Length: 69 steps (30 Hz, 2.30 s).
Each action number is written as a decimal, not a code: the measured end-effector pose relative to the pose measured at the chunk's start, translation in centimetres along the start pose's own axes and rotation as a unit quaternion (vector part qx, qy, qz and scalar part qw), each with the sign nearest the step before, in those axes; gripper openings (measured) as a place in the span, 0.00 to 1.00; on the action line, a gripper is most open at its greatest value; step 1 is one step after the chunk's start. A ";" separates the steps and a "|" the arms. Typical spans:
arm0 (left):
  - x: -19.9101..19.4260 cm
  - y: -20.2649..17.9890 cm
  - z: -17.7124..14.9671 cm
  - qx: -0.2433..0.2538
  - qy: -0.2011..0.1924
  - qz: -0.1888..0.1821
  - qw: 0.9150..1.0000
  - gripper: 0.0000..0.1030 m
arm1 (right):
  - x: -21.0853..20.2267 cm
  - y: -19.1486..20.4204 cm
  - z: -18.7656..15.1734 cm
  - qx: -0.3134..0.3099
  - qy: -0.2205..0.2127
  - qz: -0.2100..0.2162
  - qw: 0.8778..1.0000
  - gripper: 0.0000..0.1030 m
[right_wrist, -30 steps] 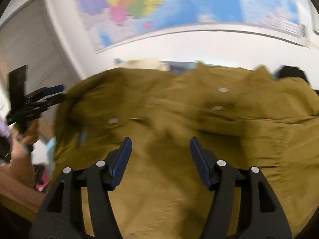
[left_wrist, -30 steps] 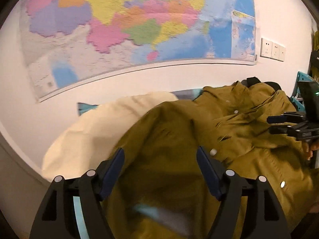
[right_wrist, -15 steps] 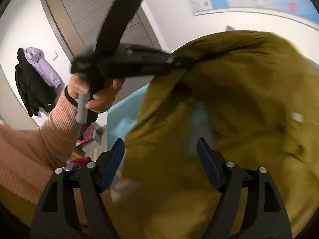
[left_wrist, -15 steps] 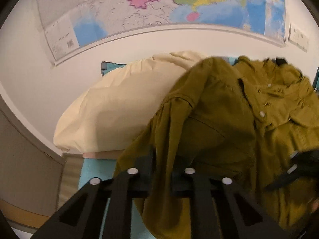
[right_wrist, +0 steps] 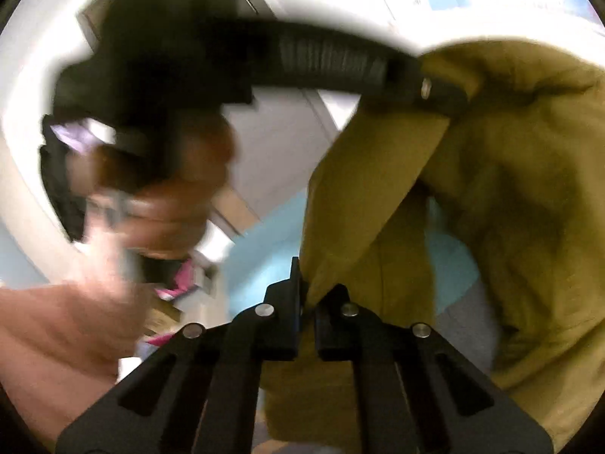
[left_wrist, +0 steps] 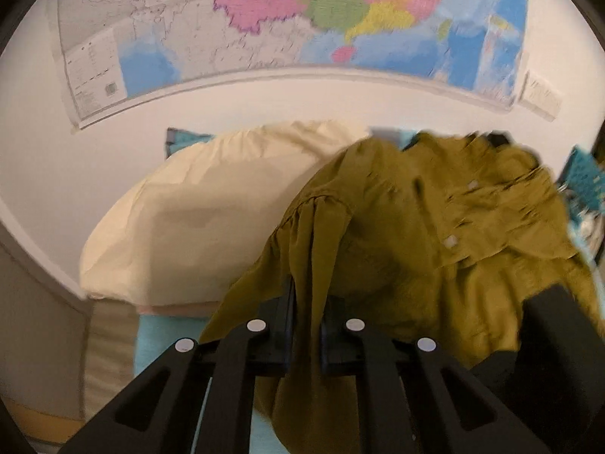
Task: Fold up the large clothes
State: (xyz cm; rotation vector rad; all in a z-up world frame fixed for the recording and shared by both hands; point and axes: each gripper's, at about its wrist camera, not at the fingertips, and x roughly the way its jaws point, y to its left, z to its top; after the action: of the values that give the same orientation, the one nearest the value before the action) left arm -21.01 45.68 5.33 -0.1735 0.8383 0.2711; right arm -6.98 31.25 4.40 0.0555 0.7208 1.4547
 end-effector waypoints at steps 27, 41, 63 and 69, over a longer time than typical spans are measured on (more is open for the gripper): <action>8.7 -11.9 4.0 0.088 0.015 -0.023 0.996 0.78 | -34.1 -17.8 -11.9 0.225 -0.096 -0.371 0.896 0.63; 12.6 -15.3 1.9 0.153 0.055 -0.029 0.986 0.72 | -37.4 -13.8 -18.7 0.172 -0.094 -0.396 0.897 0.81; 11.6 -12.3 2.6 0.035 -0.013 0.081 0.996 0.18 | -40.0 -24.7 -14.9 0.271 -0.071 -0.347 0.895 0.51; 7.6 -12.4 3.1 0.030 -0.060 0.025 0.997 0.54 | -41.0 -21.8 -16.7 0.240 -0.101 -0.359 0.897 0.52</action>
State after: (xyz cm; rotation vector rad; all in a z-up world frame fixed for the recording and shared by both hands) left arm -10.21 35.97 2.15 -0.0798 0.7320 0.3010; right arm 6.39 -15.81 -1.84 0.2867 0.8012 0.5349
